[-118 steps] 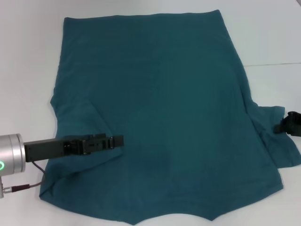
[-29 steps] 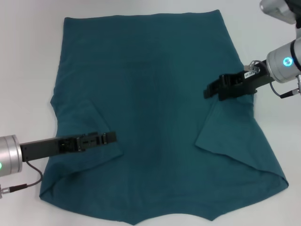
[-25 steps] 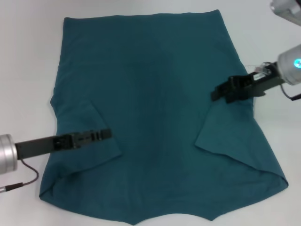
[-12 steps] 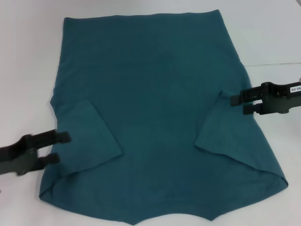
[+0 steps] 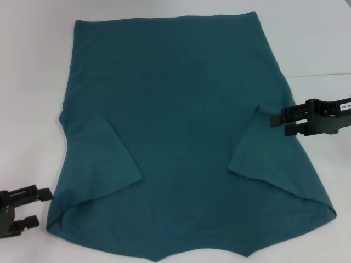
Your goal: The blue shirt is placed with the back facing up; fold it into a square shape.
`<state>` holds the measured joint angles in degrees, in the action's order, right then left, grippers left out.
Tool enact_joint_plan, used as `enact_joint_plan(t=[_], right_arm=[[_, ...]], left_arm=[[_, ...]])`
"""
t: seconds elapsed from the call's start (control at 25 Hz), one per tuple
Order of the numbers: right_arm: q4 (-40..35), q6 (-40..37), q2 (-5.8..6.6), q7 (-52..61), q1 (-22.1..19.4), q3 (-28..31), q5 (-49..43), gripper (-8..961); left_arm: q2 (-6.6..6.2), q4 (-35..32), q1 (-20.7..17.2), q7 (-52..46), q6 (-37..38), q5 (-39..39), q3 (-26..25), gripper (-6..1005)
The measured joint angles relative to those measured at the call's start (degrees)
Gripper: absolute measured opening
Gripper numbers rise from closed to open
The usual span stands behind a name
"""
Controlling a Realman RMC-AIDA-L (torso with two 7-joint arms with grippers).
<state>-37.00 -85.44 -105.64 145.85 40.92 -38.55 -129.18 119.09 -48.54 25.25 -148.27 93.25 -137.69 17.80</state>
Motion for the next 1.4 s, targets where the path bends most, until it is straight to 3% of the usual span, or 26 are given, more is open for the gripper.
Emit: enact_joint_plan(t=[1.4], right_arm=[[0.0,0.3,0.32,0.4,-0.4,0.2,-0.1,644]], left_arm=[[0.36,4.5,0.4,-0.6,-4.5,-3.6,1.1,859]])
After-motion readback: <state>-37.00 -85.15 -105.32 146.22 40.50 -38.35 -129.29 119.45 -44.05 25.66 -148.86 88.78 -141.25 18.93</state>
